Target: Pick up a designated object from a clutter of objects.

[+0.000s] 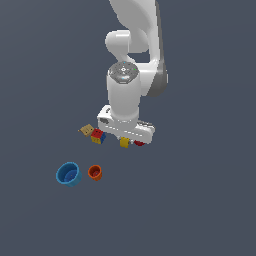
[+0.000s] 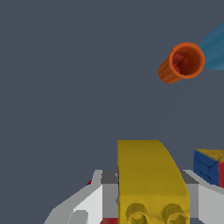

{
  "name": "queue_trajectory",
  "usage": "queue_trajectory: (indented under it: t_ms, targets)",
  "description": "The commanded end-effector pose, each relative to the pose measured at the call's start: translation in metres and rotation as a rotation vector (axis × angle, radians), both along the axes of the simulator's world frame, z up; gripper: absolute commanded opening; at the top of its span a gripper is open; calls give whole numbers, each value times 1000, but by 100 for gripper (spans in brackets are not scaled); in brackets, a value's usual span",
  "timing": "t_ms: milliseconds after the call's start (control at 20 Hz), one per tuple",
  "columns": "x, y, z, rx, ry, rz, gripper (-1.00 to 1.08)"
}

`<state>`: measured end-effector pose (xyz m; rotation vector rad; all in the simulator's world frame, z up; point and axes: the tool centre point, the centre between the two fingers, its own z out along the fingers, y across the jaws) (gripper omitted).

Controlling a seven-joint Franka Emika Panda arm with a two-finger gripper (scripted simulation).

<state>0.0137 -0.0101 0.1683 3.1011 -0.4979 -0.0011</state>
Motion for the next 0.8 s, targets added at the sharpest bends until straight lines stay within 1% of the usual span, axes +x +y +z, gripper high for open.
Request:
queue_trajectory:
  t_ms: [0,750]
  targets:
    - [-2,15,29,-1,-1,0,-100]
    - [-10,98,186,-2,-1,0,-100]
